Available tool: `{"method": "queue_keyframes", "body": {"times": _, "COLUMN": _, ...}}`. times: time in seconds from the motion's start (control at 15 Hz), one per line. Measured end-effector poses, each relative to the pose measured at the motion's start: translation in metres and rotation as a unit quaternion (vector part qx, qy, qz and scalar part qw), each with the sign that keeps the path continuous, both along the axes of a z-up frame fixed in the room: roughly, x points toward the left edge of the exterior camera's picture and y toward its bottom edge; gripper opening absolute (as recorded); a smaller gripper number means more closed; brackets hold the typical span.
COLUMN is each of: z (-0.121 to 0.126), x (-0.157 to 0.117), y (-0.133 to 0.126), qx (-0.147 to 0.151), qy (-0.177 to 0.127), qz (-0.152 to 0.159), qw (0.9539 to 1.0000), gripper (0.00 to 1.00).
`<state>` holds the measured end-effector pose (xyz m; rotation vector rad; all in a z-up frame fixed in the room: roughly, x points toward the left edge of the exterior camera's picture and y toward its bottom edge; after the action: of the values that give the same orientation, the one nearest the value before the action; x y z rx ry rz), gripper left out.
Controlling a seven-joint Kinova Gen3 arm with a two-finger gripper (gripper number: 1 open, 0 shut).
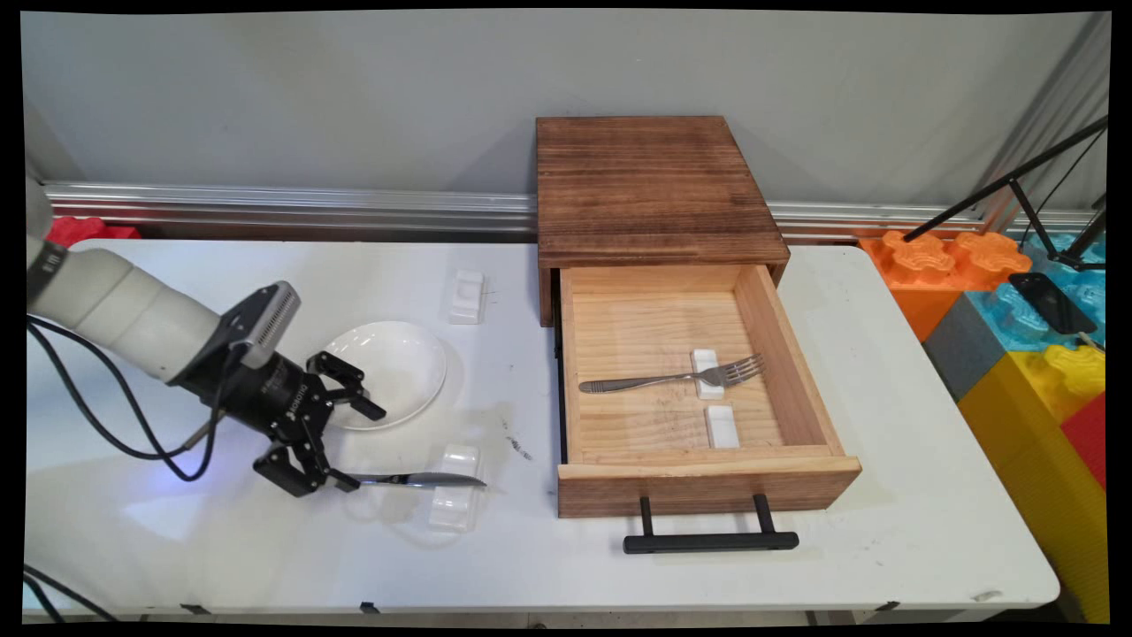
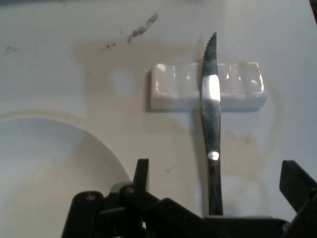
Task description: Pick up the knife from the right of the white plate
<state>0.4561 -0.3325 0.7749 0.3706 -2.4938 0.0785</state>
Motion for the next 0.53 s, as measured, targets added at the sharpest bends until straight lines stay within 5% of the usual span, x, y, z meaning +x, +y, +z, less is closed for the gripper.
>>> {"method": "queue_keyframes", "body": {"times": 0.53, "z": -0.017, "x": -0.014, "y": -0.001, "qx": 0.001, "qy": 0.0, "qz": -0.014, "qw": 0.9999, "gripper": 1.0}}
